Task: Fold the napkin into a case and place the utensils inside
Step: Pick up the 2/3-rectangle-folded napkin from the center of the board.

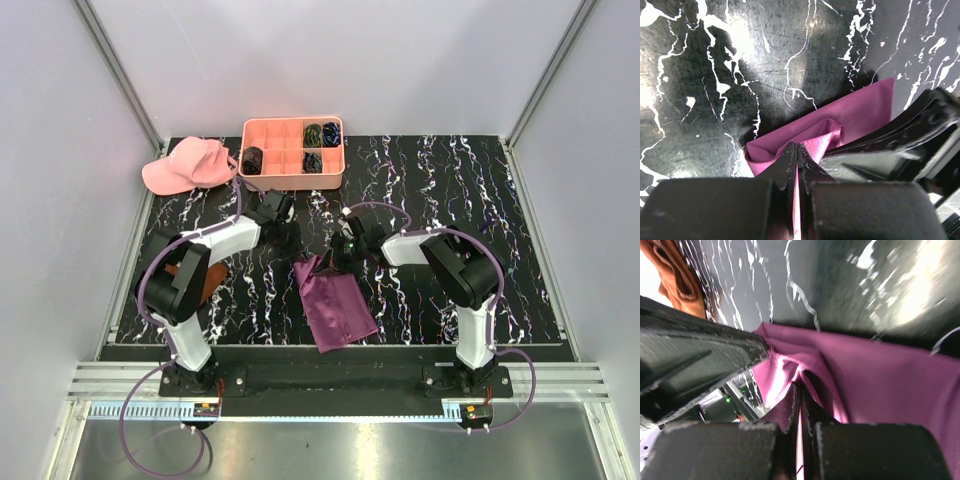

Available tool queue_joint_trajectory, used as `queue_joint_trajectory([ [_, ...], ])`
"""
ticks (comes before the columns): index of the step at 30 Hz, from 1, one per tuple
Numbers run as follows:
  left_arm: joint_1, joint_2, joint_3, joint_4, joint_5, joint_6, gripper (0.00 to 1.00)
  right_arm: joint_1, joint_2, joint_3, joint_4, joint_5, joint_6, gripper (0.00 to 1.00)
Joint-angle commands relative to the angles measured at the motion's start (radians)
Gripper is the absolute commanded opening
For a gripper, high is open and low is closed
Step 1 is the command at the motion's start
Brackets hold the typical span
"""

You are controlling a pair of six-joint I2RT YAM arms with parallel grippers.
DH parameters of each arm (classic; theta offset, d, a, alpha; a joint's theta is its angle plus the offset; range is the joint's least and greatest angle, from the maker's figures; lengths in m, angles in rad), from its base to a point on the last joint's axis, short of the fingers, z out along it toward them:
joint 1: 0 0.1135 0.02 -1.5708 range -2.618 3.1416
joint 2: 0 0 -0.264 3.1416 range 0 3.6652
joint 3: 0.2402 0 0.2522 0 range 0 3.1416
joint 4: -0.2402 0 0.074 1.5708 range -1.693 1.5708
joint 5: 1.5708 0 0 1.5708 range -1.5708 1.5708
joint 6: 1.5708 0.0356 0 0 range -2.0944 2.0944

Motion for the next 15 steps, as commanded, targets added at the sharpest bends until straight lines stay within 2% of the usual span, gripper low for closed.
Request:
queue_joint_trajectory([
  [1,0.0,0.015,0.025,0.067,0.044,0.002,0.01,-0.036,0.03,0.043,0.068,-0.028,0.012,0.01],
  [10,-0.002,-0.011,0.014,0.082,0.043,-0.02,0.01,-0.056,0.099,0.08,0.105,-0.078,0.04,0.01],
  [15,-0.002,-0.085,-0.018,0.072,0.027,-0.024,0.05,-0.056,0.03,0.057,0.065,-0.092,0.027,0.02],
])
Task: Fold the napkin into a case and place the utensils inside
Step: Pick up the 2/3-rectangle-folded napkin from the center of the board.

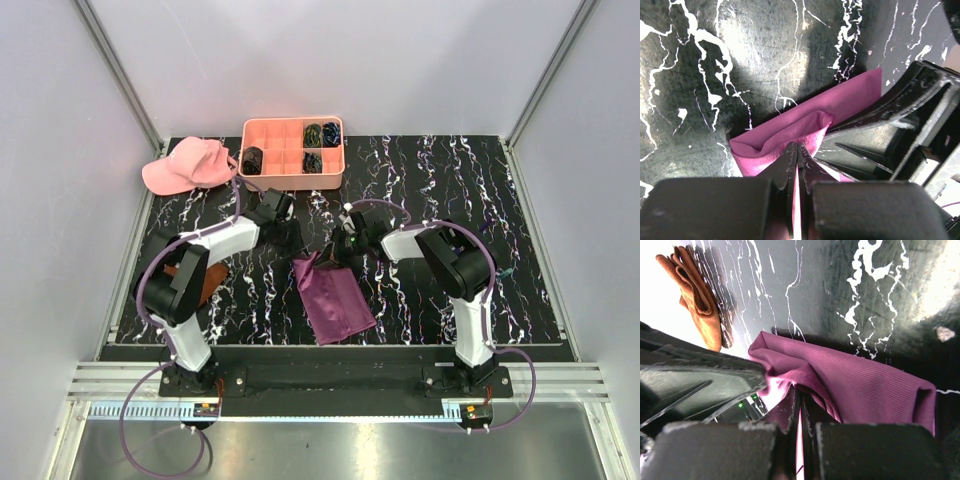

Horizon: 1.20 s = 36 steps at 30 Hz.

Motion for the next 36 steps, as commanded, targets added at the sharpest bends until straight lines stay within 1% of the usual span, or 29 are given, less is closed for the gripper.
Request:
queue_joint_trajectory([
  [1,-0.002,-0.1,-0.018,0.028,0.014,-0.013,0.06,-0.006,-0.069,-0.004,-0.03,-0.021,-0.013,0.05],
  [3,-0.002,-0.133,-0.021,0.018,0.022,-0.015,0.09,-0.005,-0.124,-0.003,-0.083,-0.016,-0.055,0.1],
  [4,-0.002,-0.143,-0.022,0.015,0.028,-0.015,0.1,-0.005,-0.149,0.003,-0.16,0.009,-0.075,0.18],
  [6,-0.008,-0.176,-0.035,0.006,0.034,-0.016,0.12,-0.006,-0.218,0.016,-0.269,0.045,-0.146,0.29],
  [7,-0.013,-0.186,-0.041,0.006,0.037,-0.016,0.13,-0.006,-0.241,0.02,-0.356,0.075,-0.169,0.4],
  [10,-0.055,-0.215,-0.068,0.008,0.039,-0.038,0.13,-0.008,-0.343,-0.019,-0.479,0.147,-0.25,0.54],
  [11,-0.092,-0.225,-0.076,0.012,0.027,-0.044,0.13,-0.014,-0.395,-0.035,-0.501,0.163,-0.267,0.6],
  [13,-0.135,-0.222,-0.093,0.027,0.008,-0.067,0.12,-0.026,-0.439,-0.088,-0.547,0.194,-0.306,0.65],
  [14,-0.169,-0.208,-0.099,0.034,0.002,-0.074,0.11,-0.034,-0.474,-0.11,-0.55,0.197,-0.313,0.7],
  [15,-0.183,-0.197,-0.11,0.052,0.002,-0.087,0.1,-0.051,-0.491,-0.133,-0.552,0.201,-0.323,0.73],
  [16,-0.194,-0.187,-0.116,0.06,0.0,-0.093,0.09,-0.057,-0.498,-0.171,-0.55,0.204,-0.326,0.76],
  [18,-0.214,-0.151,-0.137,0.08,0.0,-0.096,0.08,-0.068,-0.505,-0.197,-0.549,0.198,-0.339,0.79],
  [21,-0.214,-0.124,-0.17,0.087,-0.012,-0.088,0.06,-0.068,-0.512,-0.249,-0.513,0.18,-0.335,0.8],
  [24,-0.214,-0.104,-0.184,0.077,-0.036,-0.061,0.07,-0.068,-0.528,-0.314,-0.475,0.181,-0.315,0.79],
  [26,-0.214,-0.07,-0.164,0.054,-0.059,-0.039,0.05,-0.066,-0.541,-0.372,-0.435,0.154,-0.297,0.75],
  [27,-0.212,-0.062,-0.156,0.026,-0.073,-0.018,0.05,-0.066,-0.546,-0.394,-0.388,0.14,-0.271,0.73],
  [28,-0.211,-0.044,-0.148,0.017,-0.085,-0.002,0.05,-0.063,-0.552,-0.433,-0.362,0.117,-0.255,0.68],
  [31,-0.195,0.001,-0.098,-0.049,-0.134,0.047,0.05,-0.049,-0.56,-0.507,-0.247,0.085,-0.177,0.61],
  [32,-0.191,0.01,-0.082,-0.067,-0.157,0.059,0.05,-0.031,-0.563,-0.521,-0.205,0.08,-0.154,0.56],
  [35,-0.175,0.018,-0.029,-0.132,-0.222,0.1,0.05,0.02,-0.548,-0.546,-0.11,0.074,-0.065,0.51],
  [36,-0.174,0.01,-0.023,-0.135,-0.233,0.129,0.06,0.068,-0.546,-0.544,-0.069,0.077,-0.022,0.51],
])
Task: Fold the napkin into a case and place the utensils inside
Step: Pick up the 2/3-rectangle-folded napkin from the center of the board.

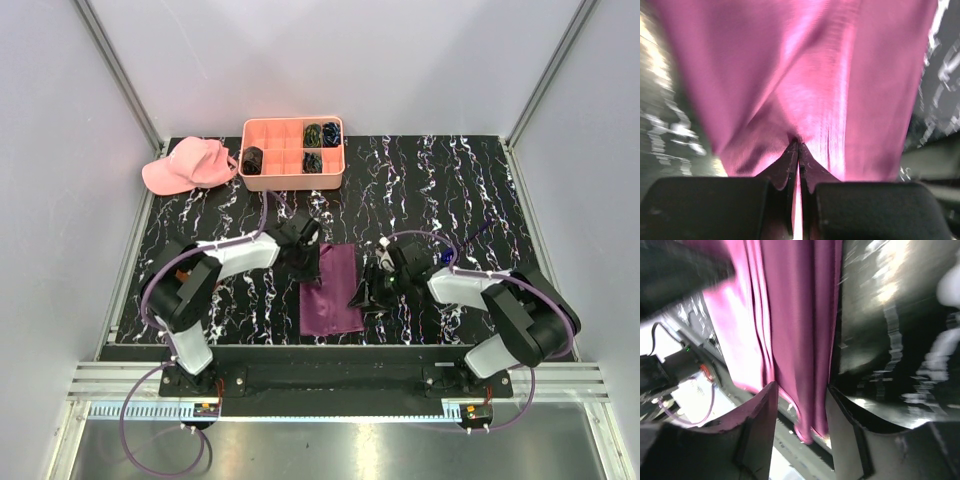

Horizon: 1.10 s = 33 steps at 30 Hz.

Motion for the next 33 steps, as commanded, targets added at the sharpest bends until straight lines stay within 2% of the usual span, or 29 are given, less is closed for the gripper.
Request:
queue_joint_trajectory([
  [1,0.025,0.001,0.05,-0.095,-0.186,0.125,0.07,0.115,0.019,-0.021,0.171,0.002,0.146,0.5],
  [3,0.025,-0.034,0.07,-0.125,-0.247,0.155,0.12,0.137,0.012,-0.007,0.177,-0.006,0.188,0.5],
  [4,0.023,-0.085,0.073,-0.136,-0.261,0.163,0.24,0.127,-0.017,-0.001,0.154,0.015,0.194,0.5],
  [5,0.022,-0.114,0.065,-0.144,-0.274,0.166,0.3,0.114,-0.042,0.004,0.118,0.037,0.18,0.52],
  [8,-0.015,-0.252,-0.001,-0.124,-0.257,0.159,0.48,0.029,-0.146,0.001,-0.002,0.097,0.134,0.68],
  [9,-0.036,-0.284,-0.024,-0.115,-0.254,0.14,0.5,0.006,-0.171,0.001,-0.086,0.107,0.12,0.77],
  [12,-0.151,-0.392,-0.104,-0.087,-0.289,0.081,0.6,-0.044,-0.228,0.021,-0.169,0.152,0.061,0.91],
  [13,-0.212,-0.425,-0.119,-0.085,-0.31,0.059,0.67,-0.052,-0.235,0.037,-0.185,0.173,0.047,0.99],
  [14,-0.243,-0.438,-0.143,-0.087,-0.359,0.037,0.71,-0.054,-0.234,0.047,-0.196,0.184,0.018,1.0],
  [18,-0.416,-0.45,-0.164,-0.093,-0.517,-0.053,0.71,-0.072,-0.194,0.087,-0.235,0.196,-0.022,1.0],
  [21,-0.525,-0.369,-0.138,-0.128,-0.588,-0.078,0.66,-0.095,-0.168,0.099,-0.239,0.18,-0.015,1.0],
  [29,-0.645,-0.135,0.056,-0.288,-0.671,-0.07,0.69,-0.1,-0.195,0.084,-0.254,0.176,-0.047,1.0],
  [33,-0.662,-0.098,0.102,-0.334,-0.696,-0.075,0.69,-0.103,-0.217,0.064,-0.256,0.175,-0.042,1.0],
])
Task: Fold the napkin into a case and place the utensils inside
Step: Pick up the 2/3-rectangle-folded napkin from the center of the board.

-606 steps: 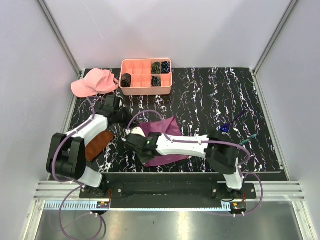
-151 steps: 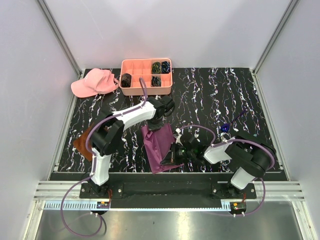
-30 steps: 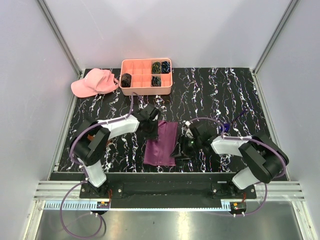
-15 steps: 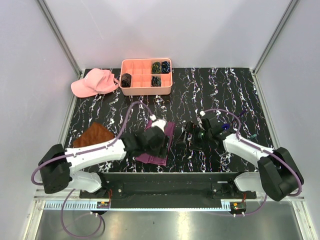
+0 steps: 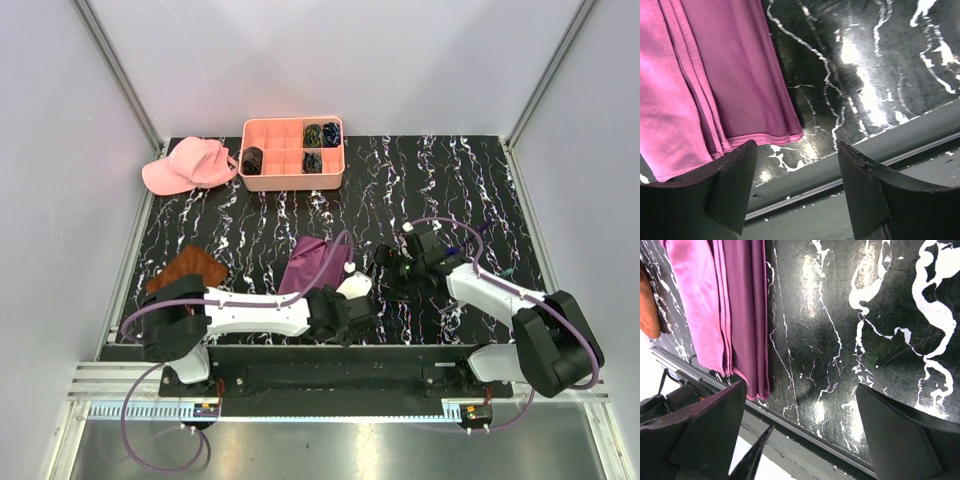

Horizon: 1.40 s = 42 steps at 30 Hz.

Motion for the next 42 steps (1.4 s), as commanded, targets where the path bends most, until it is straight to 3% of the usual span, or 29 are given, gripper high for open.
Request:
queue_joint_trajectory([
  [1,-0.014,0.018,0.068,-0.068,-0.092,-0.025,0.68,-0.004,-0.046,-0.007,-0.009,0.012,-0.02,1.0],
  [17,-0.011,0.169,0.133,-0.091,-0.133,-0.03,0.47,-0.006,-0.02,-0.024,0.005,0.006,-0.028,1.0],
  [20,-0.012,0.188,0.134,-0.099,-0.139,-0.033,0.36,-0.006,-0.011,-0.036,0.026,0.002,-0.019,1.0],
  [23,-0.012,0.197,0.136,-0.099,-0.132,-0.027,0.2,-0.004,0.029,-0.041,0.08,-0.037,0.001,1.0],
  [24,-0.012,0.196,0.139,-0.1,-0.129,-0.018,0.08,-0.004,0.045,-0.039,0.097,-0.05,0.007,1.0],
  [26,-0.011,0.17,0.14,-0.099,-0.11,-0.012,0.0,-0.006,0.098,-0.03,0.14,-0.095,0.01,1.0],
  [34,0.018,-0.016,0.127,-0.062,-0.001,0.025,0.0,-0.004,0.17,-0.01,0.321,-0.198,0.053,1.0],
  [42,0.041,-0.05,0.102,-0.051,0.029,0.037,0.0,-0.001,0.27,-0.016,0.478,-0.259,0.19,1.0],
])
